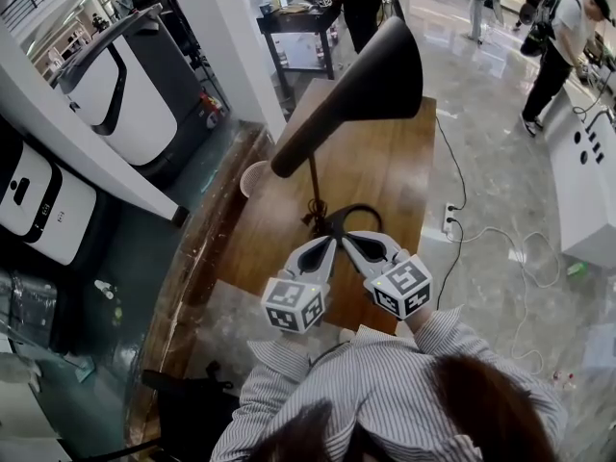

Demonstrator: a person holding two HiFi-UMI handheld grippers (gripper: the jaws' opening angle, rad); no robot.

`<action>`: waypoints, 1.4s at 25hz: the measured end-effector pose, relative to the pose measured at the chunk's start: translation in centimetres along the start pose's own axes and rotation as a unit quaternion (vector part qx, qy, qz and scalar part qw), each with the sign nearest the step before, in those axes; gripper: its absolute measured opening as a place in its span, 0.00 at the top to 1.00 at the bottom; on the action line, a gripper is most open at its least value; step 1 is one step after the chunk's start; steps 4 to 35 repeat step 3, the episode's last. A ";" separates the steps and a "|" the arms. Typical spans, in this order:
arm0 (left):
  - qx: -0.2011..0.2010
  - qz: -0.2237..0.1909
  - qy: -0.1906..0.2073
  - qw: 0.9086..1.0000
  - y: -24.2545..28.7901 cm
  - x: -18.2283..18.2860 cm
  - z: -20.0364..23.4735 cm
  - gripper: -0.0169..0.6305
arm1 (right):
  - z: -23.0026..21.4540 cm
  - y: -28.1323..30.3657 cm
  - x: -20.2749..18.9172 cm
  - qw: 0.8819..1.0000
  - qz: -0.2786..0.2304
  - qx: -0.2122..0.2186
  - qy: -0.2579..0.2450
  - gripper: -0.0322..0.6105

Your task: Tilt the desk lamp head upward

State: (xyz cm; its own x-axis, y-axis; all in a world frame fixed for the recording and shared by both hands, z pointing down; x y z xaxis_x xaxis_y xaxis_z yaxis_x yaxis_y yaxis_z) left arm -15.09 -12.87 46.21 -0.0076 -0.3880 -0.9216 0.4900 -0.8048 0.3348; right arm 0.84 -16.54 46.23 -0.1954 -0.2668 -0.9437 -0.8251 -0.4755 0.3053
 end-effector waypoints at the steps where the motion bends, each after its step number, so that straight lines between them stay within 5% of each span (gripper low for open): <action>1: -0.001 0.000 -0.001 1.000 0.0 0.0 -0.1 0.96 | 0.0 -0.1 0.0 1.000 0.000 -0.001 0.000 0.95; 35: -0.003 0.000 -0.002 1.000 -0.1 -0.1 -0.3 0.96 | 0.1 -0.3 -0.1 1.000 0.001 -0.002 0.000 0.95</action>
Point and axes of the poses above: the fingertips, and each gripper's own axes: y forward along the fingers, z to its left, x out of its top, the point moved 10 cm from there along -y, backward along the fingers, and after that the axes turned 9 degrees about z, right-handed, at the moved point
